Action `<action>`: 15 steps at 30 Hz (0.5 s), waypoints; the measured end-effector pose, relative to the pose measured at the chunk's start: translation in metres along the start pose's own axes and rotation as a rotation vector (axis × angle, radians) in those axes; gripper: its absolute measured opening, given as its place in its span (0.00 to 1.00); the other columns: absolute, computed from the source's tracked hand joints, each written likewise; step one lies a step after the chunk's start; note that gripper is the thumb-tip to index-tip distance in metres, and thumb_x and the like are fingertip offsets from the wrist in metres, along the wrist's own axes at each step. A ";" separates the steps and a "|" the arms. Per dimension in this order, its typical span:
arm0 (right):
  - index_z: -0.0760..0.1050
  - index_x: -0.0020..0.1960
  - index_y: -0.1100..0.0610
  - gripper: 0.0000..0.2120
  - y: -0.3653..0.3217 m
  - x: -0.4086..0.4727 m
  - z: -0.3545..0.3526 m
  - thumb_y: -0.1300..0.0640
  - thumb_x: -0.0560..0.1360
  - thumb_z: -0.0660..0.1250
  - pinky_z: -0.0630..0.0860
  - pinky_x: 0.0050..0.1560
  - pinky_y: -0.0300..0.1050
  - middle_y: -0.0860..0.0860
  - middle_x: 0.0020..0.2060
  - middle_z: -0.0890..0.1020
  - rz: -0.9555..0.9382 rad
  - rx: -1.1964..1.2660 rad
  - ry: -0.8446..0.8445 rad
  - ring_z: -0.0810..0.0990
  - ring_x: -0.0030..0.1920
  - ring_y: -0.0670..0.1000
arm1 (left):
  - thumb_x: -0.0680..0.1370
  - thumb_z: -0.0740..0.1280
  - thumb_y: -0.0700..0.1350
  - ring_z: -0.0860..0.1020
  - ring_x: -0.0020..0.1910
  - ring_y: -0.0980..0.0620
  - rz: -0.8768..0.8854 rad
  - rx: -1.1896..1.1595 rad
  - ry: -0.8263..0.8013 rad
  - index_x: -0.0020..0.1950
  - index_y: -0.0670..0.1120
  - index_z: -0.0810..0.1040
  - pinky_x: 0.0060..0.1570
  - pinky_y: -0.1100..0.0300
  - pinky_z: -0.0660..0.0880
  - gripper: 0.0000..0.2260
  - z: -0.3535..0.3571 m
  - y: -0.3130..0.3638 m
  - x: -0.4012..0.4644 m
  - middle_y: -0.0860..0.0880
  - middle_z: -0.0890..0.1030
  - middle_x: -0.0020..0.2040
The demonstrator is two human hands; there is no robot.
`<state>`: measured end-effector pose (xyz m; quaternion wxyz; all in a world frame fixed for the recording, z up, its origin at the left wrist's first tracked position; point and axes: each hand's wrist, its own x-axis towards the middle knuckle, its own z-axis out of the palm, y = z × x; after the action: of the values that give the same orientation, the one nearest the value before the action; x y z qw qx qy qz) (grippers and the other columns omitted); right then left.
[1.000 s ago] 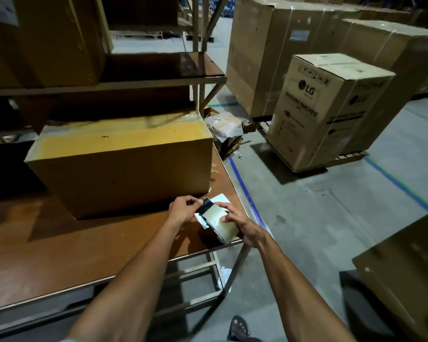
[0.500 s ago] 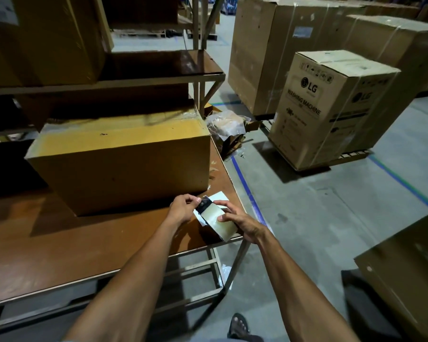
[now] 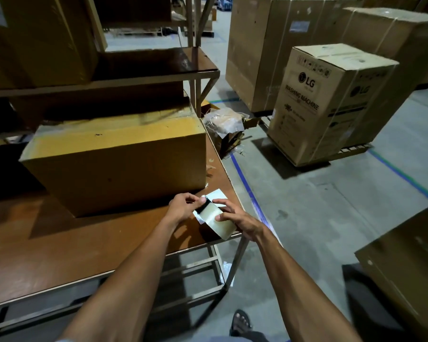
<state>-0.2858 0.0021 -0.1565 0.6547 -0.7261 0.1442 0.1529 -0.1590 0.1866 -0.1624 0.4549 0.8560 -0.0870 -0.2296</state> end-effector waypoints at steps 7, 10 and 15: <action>0.71 0.72 0.36 0.34 0.001 0.003 0.000 0.43 0.68 0.76 0.73 0.73 0.64 0.48 0.69 0.76 0.004 -0.010 -0.003 0.75 0.67 0.56 | 0.78 0.77 0.49 0.80 0.55 0.50 0.034 0.046 0.057 0.45 0.52 0.85 0.52 0.58 0.72 0.04 0.005 0.000 -0.001 0.50 0.85 0.53; 0.72 0.71 0.36 0.33 0.000 0.004 0.000 0.44 0.68 0.77 0.73 0.73 0.64 0.49 0.69 0.76 0.002 -0.002 -0.001 0.76 0.67 0.56 | 0.77 0.78 0.49 0.81 0.55 0.50 0.062 0.025 0.083 0.44 0.52 0.86 0.55 0.58 0.73 0.04 0.006 -0.004 0.000 0.51 0.85 0.53; 0.70 0.74 0.37 0.36 -0.002 0.008 -0.002 0.47 0.69 0.77 0.72 0.75 0.61 0.50 0.71 0.75 0.022 0.011 -0.026 0.75 0.68 0.56 | 0.78 0.78 0.48 0.79 0.50 0.54 0.056 -0.014 0.120 0.49 0.46 0.87 0.52 0.60 0.70 0.06 0.004 -0.003 -0.003 0.52 0.84 0.50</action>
<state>-0.2776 0.0006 -0.1578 0.6586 -0.7189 0.1445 0.1688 -0.1631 0.1864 -0.1656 0.4714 0.8623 -0.0821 -0.1654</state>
